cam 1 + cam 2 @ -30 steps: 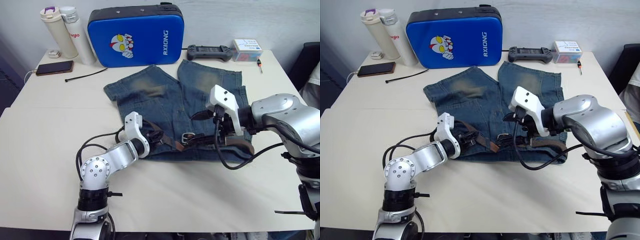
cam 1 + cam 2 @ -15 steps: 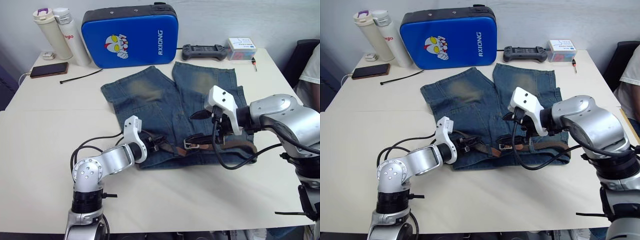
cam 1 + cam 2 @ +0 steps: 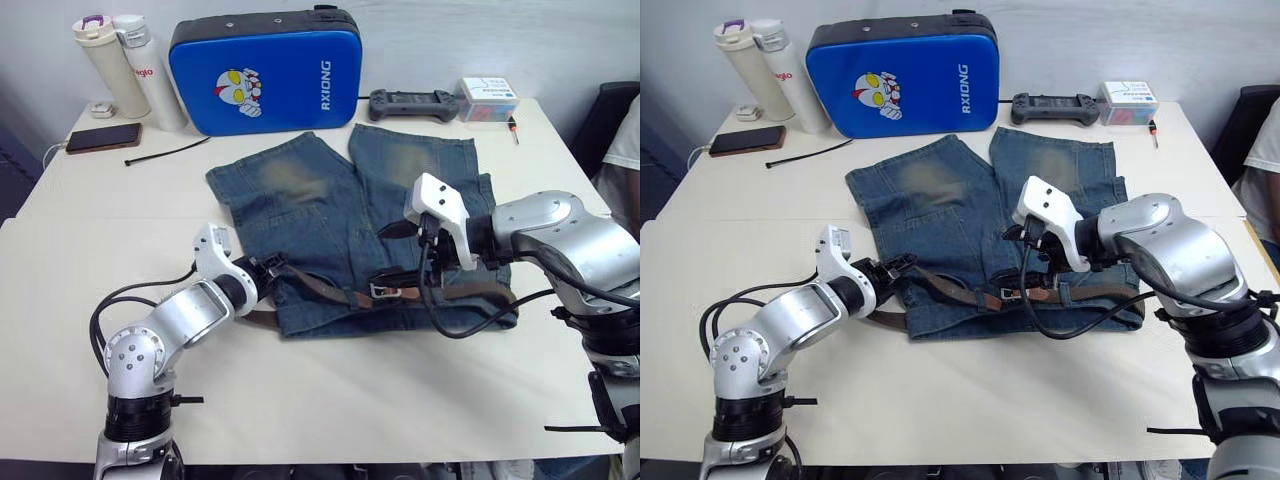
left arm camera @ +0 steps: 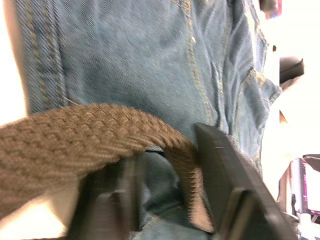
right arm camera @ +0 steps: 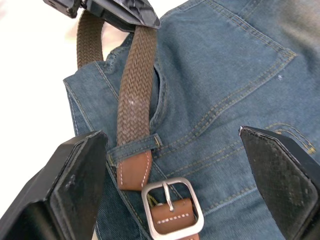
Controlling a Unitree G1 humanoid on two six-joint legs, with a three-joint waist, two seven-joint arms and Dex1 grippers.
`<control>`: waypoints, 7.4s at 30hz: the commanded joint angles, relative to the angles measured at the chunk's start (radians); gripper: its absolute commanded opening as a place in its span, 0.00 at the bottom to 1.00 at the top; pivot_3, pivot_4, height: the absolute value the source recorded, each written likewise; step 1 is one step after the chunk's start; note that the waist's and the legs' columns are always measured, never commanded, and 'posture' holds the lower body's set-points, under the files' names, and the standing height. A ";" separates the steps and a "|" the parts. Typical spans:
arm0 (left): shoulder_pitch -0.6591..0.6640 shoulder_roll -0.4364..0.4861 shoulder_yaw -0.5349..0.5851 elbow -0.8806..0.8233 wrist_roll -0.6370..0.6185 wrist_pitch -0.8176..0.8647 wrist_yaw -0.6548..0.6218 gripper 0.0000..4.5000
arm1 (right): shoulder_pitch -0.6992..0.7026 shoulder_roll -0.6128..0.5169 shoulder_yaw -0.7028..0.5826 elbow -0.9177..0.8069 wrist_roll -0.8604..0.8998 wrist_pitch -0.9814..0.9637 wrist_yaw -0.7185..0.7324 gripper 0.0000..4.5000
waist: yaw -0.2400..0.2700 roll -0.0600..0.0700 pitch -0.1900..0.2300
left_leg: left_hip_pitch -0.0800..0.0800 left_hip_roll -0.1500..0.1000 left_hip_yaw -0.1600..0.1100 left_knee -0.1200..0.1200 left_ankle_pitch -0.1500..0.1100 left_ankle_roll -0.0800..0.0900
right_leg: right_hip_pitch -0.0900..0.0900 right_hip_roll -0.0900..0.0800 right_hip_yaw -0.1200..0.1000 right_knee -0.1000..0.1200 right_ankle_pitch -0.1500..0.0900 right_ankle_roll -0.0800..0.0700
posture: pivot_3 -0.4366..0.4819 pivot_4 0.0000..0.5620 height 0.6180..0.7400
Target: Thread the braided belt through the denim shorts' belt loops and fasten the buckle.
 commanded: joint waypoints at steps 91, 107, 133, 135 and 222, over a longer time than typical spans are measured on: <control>-0.240 0.656 -0.447 -0.197 0.771 0.389 -1.250 0.02 | 0.131 -0.192 -0.160 -0.218 0.079 0.112 -0.025 1.00 | -0.004 0.001 0.001 | 0.001 0.000 0.001 -0.004 0.000 0.000 | -0.001 0.000 0.001 0.000 -0.001 -0.002 | 0.48 0.27 1.00; -0.218 0.521 -0.547 -0.116 1.143 0.374 -1.438 0.02 | 0.298 -0.096 0.130 -0.216 -0.470 -0.671 -0.105 1.00 | 0.002 0.001 0.001 | 0.004 -0.001 0.002 -0.001 0.001 0.001 | 0.002 -0.001 0.002 0.003 -0.001 -0.001 | 0.48 0.27 1.00; -0.155 0.475 -0.491 -0.153 1.255 0.418 -1.515 0.00 | 0.312 0.023 0.121 -0.016 -0.724 -0.987 -0.166 0.88 | -0.002 0.001 0.000 | 0.012 0.000 0.003 -0.003 0.001 0.001 | 0.009 0.000 0.004 0.004 -0.001 -0.001 | 0.48 0.27 1.00; -0.154 0.473 -0.491 -0.151 1.262 0.418 -1.521 0.00 | 0.322 0.025 0.122 -0.022 -0.736 -1.013 -0.174 0.71 | -0.002 0.001 0.000 | 0.012 0.000 0.003 -0.003 0.001 0.001 | 0.009 0.000 0.004 0.004 -0.001 -0.001 | 0.48 0.27 1.00; -0.129 0.372 -0.470 -0.178 1.356 0.498 -1.523 0.00 | 0.203 0.156 0.112 0.071 -0.928 -1.018 -0.212 0.00 | -0.002 0.001 0.000 | 0.018 0.000 0.002 -0.003 0.000 0.001 | 0.016 0.000 0.003 0.003 -0.001 -0.001 | 0.48 0.27 1.00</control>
